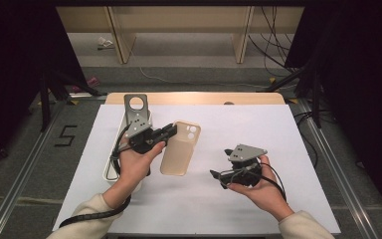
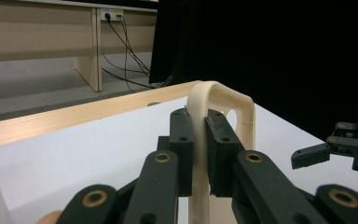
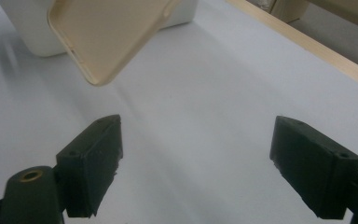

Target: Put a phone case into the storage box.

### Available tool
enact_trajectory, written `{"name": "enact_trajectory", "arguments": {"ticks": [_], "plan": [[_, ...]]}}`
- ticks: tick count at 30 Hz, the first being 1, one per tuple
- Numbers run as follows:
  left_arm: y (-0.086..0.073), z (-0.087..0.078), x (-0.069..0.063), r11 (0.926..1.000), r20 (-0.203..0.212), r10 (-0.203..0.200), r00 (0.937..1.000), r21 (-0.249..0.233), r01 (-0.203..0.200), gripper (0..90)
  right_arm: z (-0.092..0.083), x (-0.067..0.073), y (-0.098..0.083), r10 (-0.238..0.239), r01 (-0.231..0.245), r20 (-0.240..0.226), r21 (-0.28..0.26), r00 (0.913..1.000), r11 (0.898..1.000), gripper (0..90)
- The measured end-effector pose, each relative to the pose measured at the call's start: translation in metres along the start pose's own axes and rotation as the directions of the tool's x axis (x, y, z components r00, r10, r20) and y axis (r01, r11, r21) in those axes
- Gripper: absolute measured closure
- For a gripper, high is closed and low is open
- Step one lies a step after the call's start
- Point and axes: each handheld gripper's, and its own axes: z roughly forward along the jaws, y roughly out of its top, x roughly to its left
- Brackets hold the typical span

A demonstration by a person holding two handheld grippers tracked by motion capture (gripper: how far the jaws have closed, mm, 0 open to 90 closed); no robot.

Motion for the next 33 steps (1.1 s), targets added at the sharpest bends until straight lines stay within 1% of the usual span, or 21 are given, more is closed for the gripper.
{"name": "enact_trajectory", "arguments": {"ticks": [3,13,23,31,33], "plan": [[0.003,-0.004,0.002,0.9999,-0.007,0.000,1.0000,-0.013,-0.001,82.2,-0.003,-0.002,-0.001,0.011,-0.010,0.010,-0.014,0.9999,1.000,17.5],[0.015,-0.013,0.005,0.9986,-0.016,0.017,0.9997,-0.051,-0.018,82.2,-0.020,-0.013,-0.010,0.077,-0.075,0.046,-0.057,0.9959,0.996,16.7],[0.025,-0.022,0.013,0.9963,-0.037,0.010,0.9993,-0.085,-0.013,82.2,-0.030,-0.021,-0.017,0.127,-0.122,0.067,-0.077,0.9896,0.990,16.7],[0.030,-0.027,0.018,0.9948,-0.053,0.015,0.9985,-0.100,-0.020,82.2,-0.032,-0.023,-0.020,0.147,-0.140,0.078,-0.084,0.9861,0.987,16.7],[0.032,-0.028,0.019,0.9944,-0.058,0.013,0.9982,-0.104,-0.019,82.2,-0.032,-0.024,-0.021,0.143,-0.137,0.082,-0.080,0.9862,0.987,16.7]]}}
